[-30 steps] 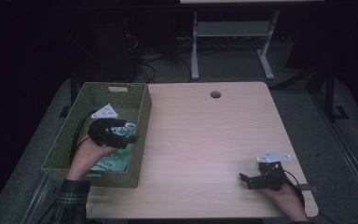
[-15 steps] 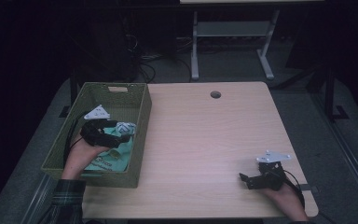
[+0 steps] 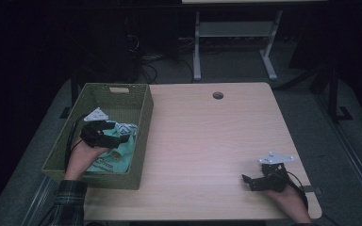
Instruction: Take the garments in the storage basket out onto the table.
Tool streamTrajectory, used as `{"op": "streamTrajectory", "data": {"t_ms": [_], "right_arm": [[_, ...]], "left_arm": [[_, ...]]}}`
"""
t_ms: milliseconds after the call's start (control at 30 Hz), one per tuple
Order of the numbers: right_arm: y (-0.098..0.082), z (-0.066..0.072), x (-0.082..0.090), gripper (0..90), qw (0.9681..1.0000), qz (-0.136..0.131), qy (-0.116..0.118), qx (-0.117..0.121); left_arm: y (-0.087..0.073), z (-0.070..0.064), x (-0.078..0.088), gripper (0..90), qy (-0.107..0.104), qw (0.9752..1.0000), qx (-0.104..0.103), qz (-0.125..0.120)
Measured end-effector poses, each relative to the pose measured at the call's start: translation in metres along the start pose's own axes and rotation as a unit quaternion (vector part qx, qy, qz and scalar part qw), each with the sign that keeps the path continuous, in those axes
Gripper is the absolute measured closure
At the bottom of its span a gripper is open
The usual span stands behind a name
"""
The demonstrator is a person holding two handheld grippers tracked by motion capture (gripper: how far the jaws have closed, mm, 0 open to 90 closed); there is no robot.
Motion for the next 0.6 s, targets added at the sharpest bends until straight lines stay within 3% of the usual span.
{"op": "streamTrajectory", "data": {"t_ms": [400, 600], "right_arm": [[0.0, 0.0, 0.0, 2.7, 1.0, 0.0, 0.0, 0.0], [0.0, 0.0, 0.0, 2.7, 1.0, 0.0, 0.001, 0.001]], "left_arm": [[-0.016, 0.009, -0.014, 17.7, 0.013, 0.9987, 0.015, 0.047], [-0.023, 0.012, -0.021, 20.3, 0.039, 0.9961, 0.012, 0.078]]}}
Point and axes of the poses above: each handheld gripper's, and its own axes: x roughly backward along the jaws, y roughly out of its top, z roughly to its left, the point moved 8 cm from there along -x, roughly forward along the jaws, and after that the axes turned 13 degrees about x, right-handed, at the moved point
